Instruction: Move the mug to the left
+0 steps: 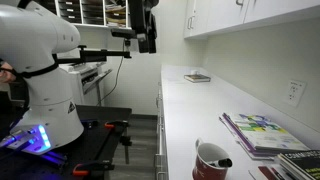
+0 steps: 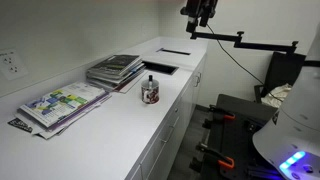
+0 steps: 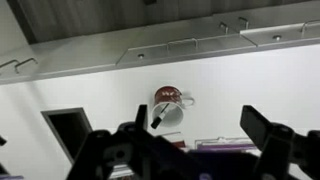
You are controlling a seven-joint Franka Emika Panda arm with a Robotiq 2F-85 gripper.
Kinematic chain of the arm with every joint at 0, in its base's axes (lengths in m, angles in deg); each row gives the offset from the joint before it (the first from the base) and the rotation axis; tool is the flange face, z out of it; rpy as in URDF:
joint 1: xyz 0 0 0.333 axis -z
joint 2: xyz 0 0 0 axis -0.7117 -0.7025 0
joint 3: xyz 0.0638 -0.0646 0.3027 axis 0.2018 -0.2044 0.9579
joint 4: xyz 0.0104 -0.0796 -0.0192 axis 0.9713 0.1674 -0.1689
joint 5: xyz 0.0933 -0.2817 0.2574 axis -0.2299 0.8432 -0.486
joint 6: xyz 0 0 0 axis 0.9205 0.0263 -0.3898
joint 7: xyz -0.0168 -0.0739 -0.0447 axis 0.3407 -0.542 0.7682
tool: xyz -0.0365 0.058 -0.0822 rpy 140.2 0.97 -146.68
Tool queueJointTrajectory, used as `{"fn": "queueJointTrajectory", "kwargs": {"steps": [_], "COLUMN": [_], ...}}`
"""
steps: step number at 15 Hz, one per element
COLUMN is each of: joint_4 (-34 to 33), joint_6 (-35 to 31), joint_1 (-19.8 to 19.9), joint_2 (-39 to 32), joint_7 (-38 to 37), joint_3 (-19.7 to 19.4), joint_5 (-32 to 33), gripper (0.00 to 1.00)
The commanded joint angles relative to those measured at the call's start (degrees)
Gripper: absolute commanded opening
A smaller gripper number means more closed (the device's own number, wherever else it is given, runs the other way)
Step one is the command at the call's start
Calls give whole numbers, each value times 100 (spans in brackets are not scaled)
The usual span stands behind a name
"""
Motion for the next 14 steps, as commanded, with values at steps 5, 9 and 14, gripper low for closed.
{"fn": "queueJointTrajectory", "kwargs": {"steps": [5, 9, 14], "joint_4": [181, 61, -591], "joint_6": [52, -77, -982], "joint_1": [-19, 97, 178], "joint_2": [-82, -387, -2220], "joint_7": [-12, -329, -1192], "joint_3": [-14, 156, 240], "joint_5": [12, 59, -247], "gripper": [100, 100, 100]}}
